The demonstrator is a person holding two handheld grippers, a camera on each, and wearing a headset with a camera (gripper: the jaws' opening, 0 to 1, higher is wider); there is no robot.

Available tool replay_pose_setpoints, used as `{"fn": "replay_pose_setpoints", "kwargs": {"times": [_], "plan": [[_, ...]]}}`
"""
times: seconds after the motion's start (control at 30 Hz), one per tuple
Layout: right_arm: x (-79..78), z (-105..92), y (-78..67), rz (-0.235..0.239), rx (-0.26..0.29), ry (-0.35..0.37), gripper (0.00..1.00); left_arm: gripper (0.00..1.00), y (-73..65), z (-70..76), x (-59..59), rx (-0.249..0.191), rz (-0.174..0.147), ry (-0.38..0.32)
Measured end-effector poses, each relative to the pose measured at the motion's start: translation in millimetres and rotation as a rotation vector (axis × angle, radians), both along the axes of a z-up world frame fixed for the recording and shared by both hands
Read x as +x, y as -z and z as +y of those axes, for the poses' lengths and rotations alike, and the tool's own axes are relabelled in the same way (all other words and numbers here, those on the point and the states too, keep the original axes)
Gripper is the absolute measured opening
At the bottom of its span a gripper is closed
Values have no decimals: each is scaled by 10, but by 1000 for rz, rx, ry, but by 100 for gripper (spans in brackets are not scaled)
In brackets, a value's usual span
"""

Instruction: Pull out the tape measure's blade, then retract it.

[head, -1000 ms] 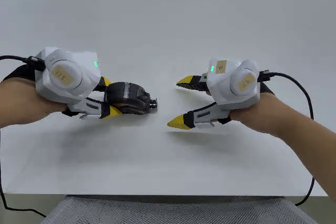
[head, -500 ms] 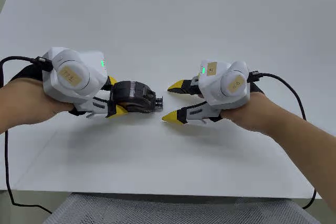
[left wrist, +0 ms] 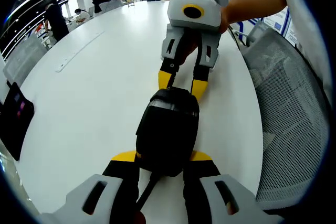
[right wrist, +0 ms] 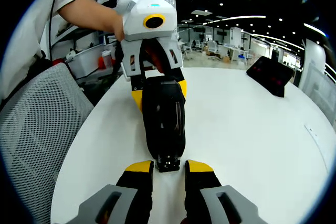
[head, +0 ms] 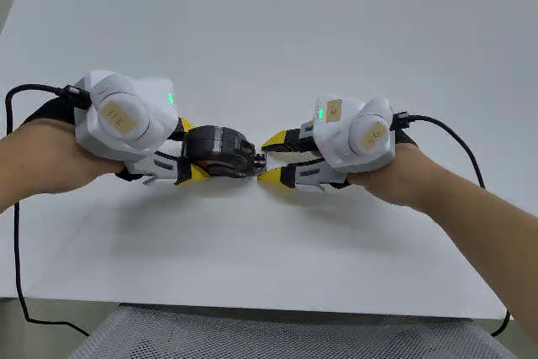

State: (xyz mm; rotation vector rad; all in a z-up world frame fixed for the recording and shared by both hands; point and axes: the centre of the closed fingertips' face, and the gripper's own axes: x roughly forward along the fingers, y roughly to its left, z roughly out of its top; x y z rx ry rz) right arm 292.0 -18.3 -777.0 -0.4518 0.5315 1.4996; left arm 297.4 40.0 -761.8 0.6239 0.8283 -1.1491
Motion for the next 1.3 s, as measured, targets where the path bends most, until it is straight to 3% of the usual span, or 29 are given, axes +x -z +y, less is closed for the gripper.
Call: {"fn": "replay_pose_setpoints", "kwargs": {"times": [0.37, 1.1, 1.3], "plan": [[-18, 40, 9, -18, -1, -41, 15, 27, -3, -2, -1, 2, 1, 10], [-8, 32, 4, -27, -3, -29, 11, 27, 8, 1, 1, 7, -5, 17], [-14, 23, 5, -42, -29, -26, 11, 27, 15, 10, -1, 35, -6, 42]]}}
